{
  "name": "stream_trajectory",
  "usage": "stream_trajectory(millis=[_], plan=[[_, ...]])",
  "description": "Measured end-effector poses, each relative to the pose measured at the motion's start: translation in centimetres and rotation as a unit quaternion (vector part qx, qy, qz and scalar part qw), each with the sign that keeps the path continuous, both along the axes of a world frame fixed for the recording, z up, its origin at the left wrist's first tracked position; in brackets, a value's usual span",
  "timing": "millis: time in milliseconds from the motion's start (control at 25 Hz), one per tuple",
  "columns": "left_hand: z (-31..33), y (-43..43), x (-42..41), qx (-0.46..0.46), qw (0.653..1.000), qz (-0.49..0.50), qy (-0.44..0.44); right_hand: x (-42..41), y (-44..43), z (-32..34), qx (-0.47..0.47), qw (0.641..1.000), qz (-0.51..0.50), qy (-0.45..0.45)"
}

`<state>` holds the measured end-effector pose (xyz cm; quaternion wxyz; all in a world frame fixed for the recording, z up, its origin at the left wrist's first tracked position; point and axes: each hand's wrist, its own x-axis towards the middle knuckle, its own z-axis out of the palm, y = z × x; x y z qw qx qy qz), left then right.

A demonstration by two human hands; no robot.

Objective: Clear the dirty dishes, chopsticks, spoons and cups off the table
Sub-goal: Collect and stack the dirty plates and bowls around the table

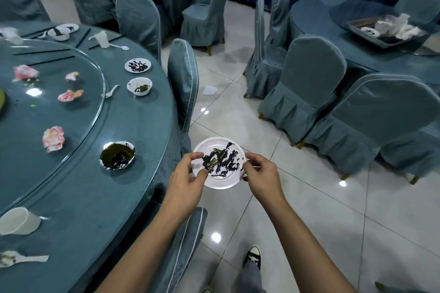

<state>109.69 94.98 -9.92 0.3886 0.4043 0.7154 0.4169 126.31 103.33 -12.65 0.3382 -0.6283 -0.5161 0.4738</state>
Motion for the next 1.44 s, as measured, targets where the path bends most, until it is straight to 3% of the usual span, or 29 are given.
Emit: stream_trajectory(millis=[720,1440], plan=[[0.5,16.0,2.2,0.021,0.977,0.211,0.008,-3.0,22.8,0.0,0.003,0.975,0.222,0.029],[-0.8,33.6,-7.1,0.033,0.952,0.305,0.002,-13.9,41.7,-1.3,-0.006,0.954,0.299,0.001]])
